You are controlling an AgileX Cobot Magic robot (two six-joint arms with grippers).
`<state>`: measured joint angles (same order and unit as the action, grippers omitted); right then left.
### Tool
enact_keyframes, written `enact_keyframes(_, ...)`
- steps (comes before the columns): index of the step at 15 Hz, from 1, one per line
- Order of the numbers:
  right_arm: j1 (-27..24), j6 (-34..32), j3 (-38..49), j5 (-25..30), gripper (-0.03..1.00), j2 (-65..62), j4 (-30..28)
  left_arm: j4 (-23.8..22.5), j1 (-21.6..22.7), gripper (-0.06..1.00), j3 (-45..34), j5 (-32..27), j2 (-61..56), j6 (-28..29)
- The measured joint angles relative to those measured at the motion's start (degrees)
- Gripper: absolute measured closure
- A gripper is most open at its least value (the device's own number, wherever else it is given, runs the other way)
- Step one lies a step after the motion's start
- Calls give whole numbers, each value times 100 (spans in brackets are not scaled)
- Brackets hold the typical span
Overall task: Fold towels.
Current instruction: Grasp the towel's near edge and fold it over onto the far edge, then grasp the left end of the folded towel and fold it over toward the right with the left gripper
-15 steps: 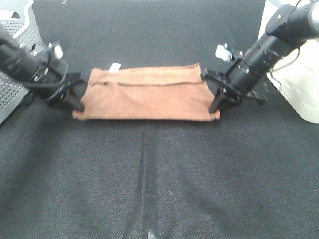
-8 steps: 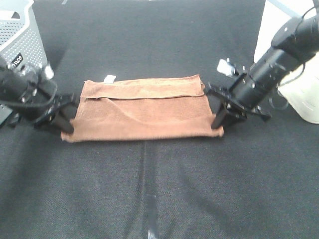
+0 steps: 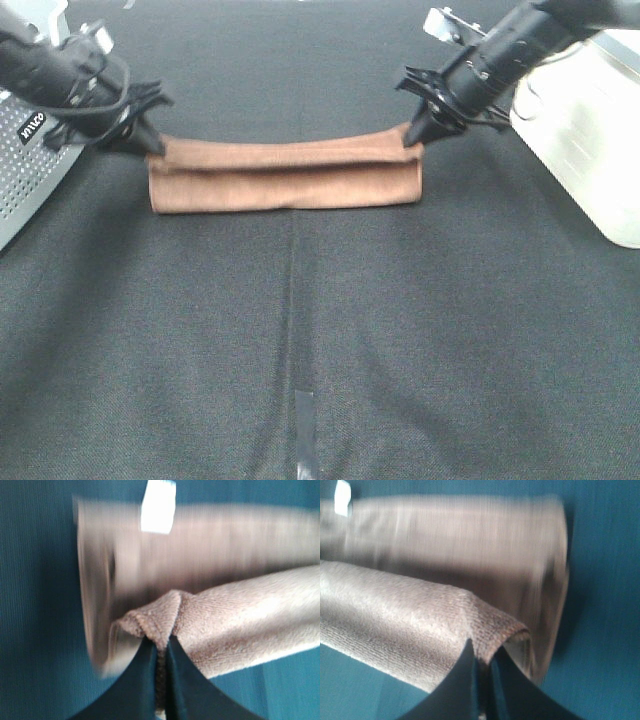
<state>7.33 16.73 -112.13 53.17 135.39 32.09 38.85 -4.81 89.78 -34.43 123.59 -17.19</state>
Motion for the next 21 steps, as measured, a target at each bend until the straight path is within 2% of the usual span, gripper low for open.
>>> enact_keyframes(2,0,-92,-682,109,97,556,-17,-17,0,93,447,149,395,11)
enact_keyframes(5,0,-103,-1129,178,97,1049,-52,-115,0,90,762,160,710,11)
enact_keyframes(6,0,-115,-1203,172,96,1129,-57,-155,0,79,951,160,917,11)
enact_keyframes(7,0,-115,-1203,160,90,1163,-57,-155,0,66,1031,160,997,11)
enact_keyframes(8,0,-115,-1238,160,75,1180,-34,-160,0,49,1054,160,1031,11)
enact_keyframes(10,-6,-115,-1266,264,34,1180,109,-178,0,23,1106,160,1037,11)
enact_keyframes(11,-6,-115,-1266,407,18,1152,97,-298,23,18,1106,138,1037,63)
enact_keyframes(12,-6,-115,-1266,476,9,1100,34,-413,46,15,1106,80,1037,206)
enact_keyframes(15,-6,-115,-1266,510,6,945,-74,-590,69,15,1106,6,1083,458)
enact_keyframes(21,-6,-115,-1266,516,5,911,-178,-40,-52,15,1134,86,1415,464)
